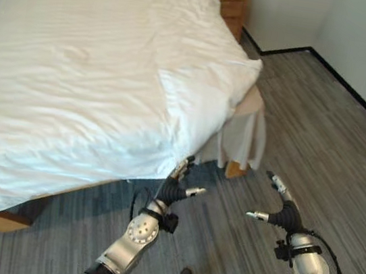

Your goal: Making the bed.

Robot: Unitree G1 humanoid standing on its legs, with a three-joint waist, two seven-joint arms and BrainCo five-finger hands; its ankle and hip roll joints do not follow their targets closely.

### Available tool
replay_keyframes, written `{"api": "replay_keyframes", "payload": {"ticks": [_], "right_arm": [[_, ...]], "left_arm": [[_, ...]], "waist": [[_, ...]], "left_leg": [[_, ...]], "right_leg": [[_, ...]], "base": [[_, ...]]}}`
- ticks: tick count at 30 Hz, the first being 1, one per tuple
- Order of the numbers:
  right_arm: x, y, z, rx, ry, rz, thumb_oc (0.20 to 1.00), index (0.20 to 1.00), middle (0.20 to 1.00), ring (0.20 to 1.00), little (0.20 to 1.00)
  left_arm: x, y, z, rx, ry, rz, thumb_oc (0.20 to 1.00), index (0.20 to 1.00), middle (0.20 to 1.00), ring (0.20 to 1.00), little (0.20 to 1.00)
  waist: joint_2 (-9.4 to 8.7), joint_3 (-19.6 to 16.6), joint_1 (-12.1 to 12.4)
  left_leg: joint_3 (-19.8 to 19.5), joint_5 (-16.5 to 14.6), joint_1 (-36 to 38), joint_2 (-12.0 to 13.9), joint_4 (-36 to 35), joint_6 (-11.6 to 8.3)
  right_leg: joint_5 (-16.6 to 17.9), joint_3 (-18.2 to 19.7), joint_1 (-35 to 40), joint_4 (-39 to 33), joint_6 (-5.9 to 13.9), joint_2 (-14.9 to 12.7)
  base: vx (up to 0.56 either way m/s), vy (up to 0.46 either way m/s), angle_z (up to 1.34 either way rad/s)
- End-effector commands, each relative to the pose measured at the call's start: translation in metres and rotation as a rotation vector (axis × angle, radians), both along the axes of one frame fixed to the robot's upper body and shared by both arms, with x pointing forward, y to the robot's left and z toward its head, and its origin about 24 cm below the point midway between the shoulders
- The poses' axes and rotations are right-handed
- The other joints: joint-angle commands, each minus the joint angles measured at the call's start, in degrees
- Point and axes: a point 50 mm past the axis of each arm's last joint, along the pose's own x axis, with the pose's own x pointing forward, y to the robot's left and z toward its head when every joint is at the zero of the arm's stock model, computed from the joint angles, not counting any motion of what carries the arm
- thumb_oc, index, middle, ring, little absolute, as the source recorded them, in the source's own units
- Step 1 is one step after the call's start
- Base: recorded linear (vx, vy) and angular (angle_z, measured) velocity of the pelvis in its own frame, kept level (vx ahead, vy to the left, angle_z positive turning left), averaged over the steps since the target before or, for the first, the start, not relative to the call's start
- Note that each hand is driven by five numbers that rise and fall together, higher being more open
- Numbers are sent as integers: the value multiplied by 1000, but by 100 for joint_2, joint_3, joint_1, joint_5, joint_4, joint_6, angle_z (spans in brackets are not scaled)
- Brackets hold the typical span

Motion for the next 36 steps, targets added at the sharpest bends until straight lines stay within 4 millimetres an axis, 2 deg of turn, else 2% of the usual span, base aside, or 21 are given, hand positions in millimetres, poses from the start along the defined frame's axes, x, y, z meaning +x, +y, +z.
{"api": "replay_keyframes", "payload": {"ticks": [1,3,4,8,11,13,15,16,18,19,22,23,24,25,26,27,32,33,34,35,36], "right_arm": [[7,0,25,55,-130,-2,1000,1000,1000,1000,1000],[8,-2,24,63,-123,-13,1000,1000,1000,1000,1000],[8,-1,22,69,-115,-18,1000,1000,1000,1000,1000],[6,2,18,53,-97,-14,1000,1000,1000,1000,1000],[2,2,14,52,-78,-6,1000,1000,1000,1000,1000],[4,1,12,44,-68,3,1000,1000,1000,1000,1000],[8,-1,18,29,-90,7,1000,1000,1000,1000,1000],[9,-3,23,33,-118,-1,1000,1000,1000,1000,1000],[14,-7,27,30,-133,-22,1000,1000,1000,1000,1000],[16,-11,30,6,-149,-42,1000,1000,1000,1000,1000],[17,-13,33,-9,-160,-47,1000,1000,1000,1000,1000],[16,-14,33,-17,-160,-54,1000,1000,1000,1000,1000],[16,-15,33,-18,-159,-54,1000,1000,1000,1000,1000],[17,-16,33,-26,-165,-64,1000,1000,1000,1000,1000],[18,-18,37,-33,-192,-93,1000,1000,1000,1000,1000],[18,-17,39,-42,-208,-96,1000,1000,1000,1000,1000],[16,-20,44,-101,-256,-139,1000,1000,1000,1000,1000],[16,-23,50,-111,-290,-162,1000,1000,1000,1000,1000],[18,-26,64,-134,-370,-194,1000,1000,1000,1000,1000],[19,-29,74,-166,-425,-212,1000,1000,1000,1000,1000],[21,-31,84,-199,-478,-227,1000,1000,1000,1000,1000]], "left_arm": [[-1,-1,13,-43,-69,-12,1000,1000,1000,1000,1000],[-1,0,12,-46,-67,-10,1000,1000,1000,1000,1000],[0,2,12,-51,-64,-1,1000,1000,1000,1000,1000],[-1,2,6,-57,-41,1,1000,1000,1000,1000,1000],[-7,0,1,-61,-21,-10,1000,1000,1000,1000,1000],[-7,-2,-2,-91,-2,-4,1000,1000,1000,1000,1000],[-6,-7,0,-122,3,-17,1000,1000,1000,1000,1000],[-6,-9,4,-142,-7,-28,1000,1000,1000,1000,1000],[-5,-12,11,-168,-31,-44,1000,1000,1000,1000,1000],[-2,-17,18,-210,-50,-51,1000,1000,1000,1000,1000],[-3,-24,22,-203,-64,-91,1000,1000,1000,1000,1000],[-4,-25,22,-192,-69,-103,1000,1000,1000,1000,1000],[-4,-26,22,-192,-68,-103,1000,1000,1000,1000,1000],[-5,-27,23,-177,-77,-113,1000,1000,1000,1000,1000],[-5,-29,25,-166,-87,-124,1000,1000,1000,1000,1000],[-5,-28,27,-162,-95,-121,1000,1000,1000,1000,1000],[-11,-25,21,-165,-61,-125,1000,1000,1000,1000,1000],[-11,-24,20,-158,-57,-126,1000,1000,1000,1000,1000],[-12,-20,22,-130,-66,-124,1000,1000,1000,1000,1000],[-11,-18,23,-107,-80,-123,1000,1000,1000,1000,1000],[-10,-17,26,-93,-97,-124,1000,1000,1000,1000,1000]], "waist": [[-170,-48,-190],[-185,-34,-263],[-172,-1,-350],[-127,-13,-479],[-153,-152,-551],[0,-171,-519],[-54,35,-423],[-164,171,-383],[-308,247,-317],[-341,259,-219],[-259,187,-115],[-207,147,-96],[-223,144,-89],[-173,101,-80],[-86,44,-170],[-66,1,-152],[-151,-157,-73],[-199,-157,-86],[-221,-132,-146],[-182,-115,-167],[-142,-82,-192]], "left_leg": [[-94,-319,228,122,-96,-875],[-212,-429,338,144,-96,-927],[-383,-593,500,230,-96,-1024],[-718,-1004,1021,519,-96,-1214],[-913,-985,1249,778,-18,-1333],[-879,-525,902,929,1028,-1466],[-915,240,8,802,2803,-1480],[-827,464,-435,743,3583,-1411],[-276,305,-837,837,4077,-1336],[185,150,-1236,793,3758,-1345],[731,-72,-1419,579,2484,-1214],[988,-37,-1387,510,1943,-1201],[1003,-9,-1331,478,1856,-1194],[1287,78,-1301,442,1476,-1184],[2009,230,-1170,595,934,-1172],[2116,254,-1108,600,823,-1097],[1825,256,-681,381,242,-914],[1801,203,-493,362,69,-850],[1693,133,-269,386,-54,-809],[1612,152,-214,466,-96,-816],[1517,129,-176,531,-96,-815]], "right_leg": [[1181,244,399,-2378,-142,360],[1356,379,362,-2942,-102,356],[1749,482,138,-3579,59,259],[2060,396,-169,-3781,173,149],[2168,617,-11,-3619,81,179],[2039,583,272,-3621,-70,345],[1894,540,680,-3671,-340,337],[1840,513,884,-3680,-478,289],[1724,484,1218,-3810,-584,215],[1580,430,1506,-3909,-624,192],[1351,387,1817,-3986,-587,285],[1238,326,1922,-4006,-580,347],[1225,331,1936,-4008,-572,321],[1114,282,2047,-4027,-577,389],[909,139,2198,-3978,-558,474],[865,72,2257,-3905,-551,490],[770,-149,2199,-3045,-339,516],[772,-217,2080,-2572,-169,516],[1102,-223,1610,-1594,239,457],[1362,-172,1340,-1208,376,490],[1371,-134,1127,-839,422,520]], "base": [[360,-158,47],[445,-218,49],[413,-215,67],[530,-361,74],[392,-393,87],[312,-340,34],[161,-360,4],[151,-380,0],[281,-335,-5],[374,-221,-6],[363,-60,1],[232,2,16],[211,-1,20],[287,29,27],[381,59,42],[422,107,53],[214,58,18],[191,84,21],[220,74,18],[159,45,23],[165,21,58]]}}
